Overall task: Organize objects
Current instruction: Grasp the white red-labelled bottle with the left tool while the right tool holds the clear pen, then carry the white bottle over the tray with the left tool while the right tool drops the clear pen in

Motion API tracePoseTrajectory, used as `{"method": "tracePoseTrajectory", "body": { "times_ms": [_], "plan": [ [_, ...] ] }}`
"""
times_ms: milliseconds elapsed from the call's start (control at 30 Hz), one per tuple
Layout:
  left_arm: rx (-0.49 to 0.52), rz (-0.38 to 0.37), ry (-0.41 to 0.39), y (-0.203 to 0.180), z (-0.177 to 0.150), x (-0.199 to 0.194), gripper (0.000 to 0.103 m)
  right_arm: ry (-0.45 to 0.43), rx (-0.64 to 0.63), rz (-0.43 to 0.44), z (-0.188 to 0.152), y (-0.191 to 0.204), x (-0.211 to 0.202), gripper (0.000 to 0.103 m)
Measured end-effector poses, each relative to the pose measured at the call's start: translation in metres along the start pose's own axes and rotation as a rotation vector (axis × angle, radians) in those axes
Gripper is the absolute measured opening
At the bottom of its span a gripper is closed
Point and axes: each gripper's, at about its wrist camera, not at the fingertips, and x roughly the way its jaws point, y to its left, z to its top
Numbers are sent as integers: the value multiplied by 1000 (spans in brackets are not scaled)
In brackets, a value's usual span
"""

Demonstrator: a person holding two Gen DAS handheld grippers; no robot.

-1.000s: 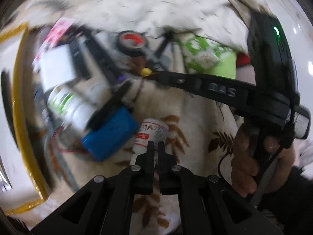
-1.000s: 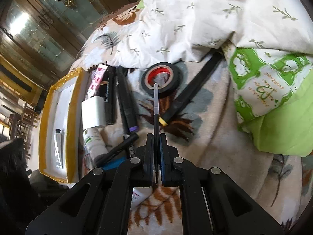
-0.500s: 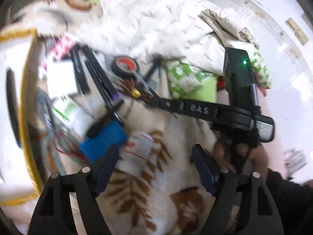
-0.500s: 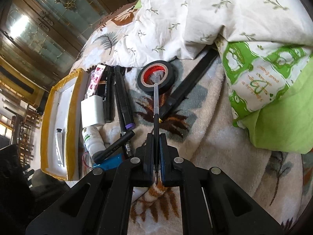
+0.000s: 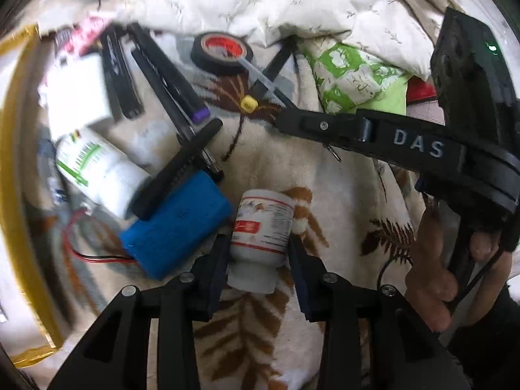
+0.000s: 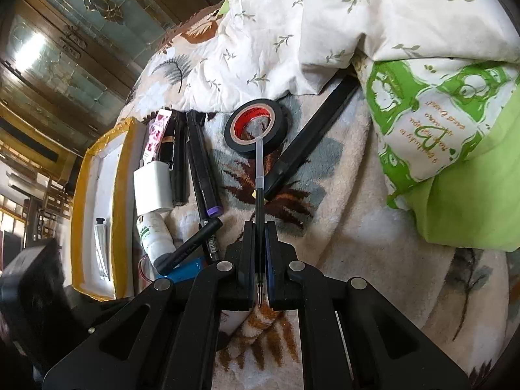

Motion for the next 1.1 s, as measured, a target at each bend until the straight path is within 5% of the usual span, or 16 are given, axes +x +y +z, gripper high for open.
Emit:
{"method": "tracePoseTrajectory", "body": {
  "times_ms": [233,467,600,800,1100],
  "plan": [
    [58,70,-12,-9,-10,0,36,8,-15,-12,3,3,3,5],
    [-65,-55,-163,12,-21,-66,36,-12,-23,16,7,14,-3,5],
    [-146,-67,-286,36,-17,-117,36,-27,-54,72,13,42,-8,5],
    [-260,117,-448,99,-13,-174,36,-48,-139,188,15,109,-6,5],
    [-492,267,-451,175,-33,-169,36,37,-219,242,-2,186,62,5]
  ]
}}
